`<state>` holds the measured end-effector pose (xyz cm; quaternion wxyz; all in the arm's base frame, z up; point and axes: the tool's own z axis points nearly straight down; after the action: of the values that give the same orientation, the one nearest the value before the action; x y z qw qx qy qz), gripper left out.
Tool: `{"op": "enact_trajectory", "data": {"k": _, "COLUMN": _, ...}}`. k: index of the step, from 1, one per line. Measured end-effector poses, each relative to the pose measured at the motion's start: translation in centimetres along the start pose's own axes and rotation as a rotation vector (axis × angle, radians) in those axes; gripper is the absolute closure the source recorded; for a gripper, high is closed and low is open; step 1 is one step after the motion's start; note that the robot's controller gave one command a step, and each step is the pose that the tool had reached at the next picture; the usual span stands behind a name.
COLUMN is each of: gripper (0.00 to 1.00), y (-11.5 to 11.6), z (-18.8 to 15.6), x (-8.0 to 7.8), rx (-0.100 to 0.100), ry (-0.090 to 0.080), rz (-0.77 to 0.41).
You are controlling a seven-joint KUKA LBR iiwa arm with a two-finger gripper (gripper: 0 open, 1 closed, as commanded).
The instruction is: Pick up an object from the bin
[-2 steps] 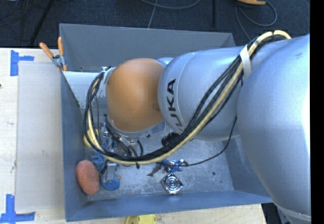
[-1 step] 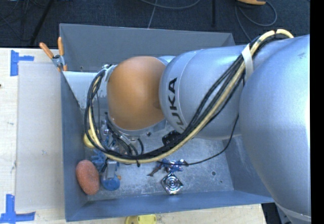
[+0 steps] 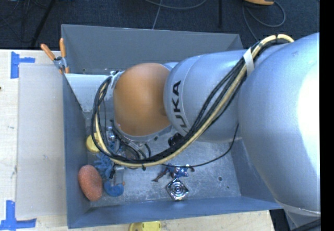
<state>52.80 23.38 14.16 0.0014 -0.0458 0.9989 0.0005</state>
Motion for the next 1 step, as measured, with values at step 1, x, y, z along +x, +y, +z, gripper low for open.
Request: {"op": "enact_trajectory", "data": {"k": 1, "gripper": 1.00, "y": -2.76, "z": 5.15, "x": -2.30, "rx": 0.000, "ry": 0.000, "rz": -0.057}}
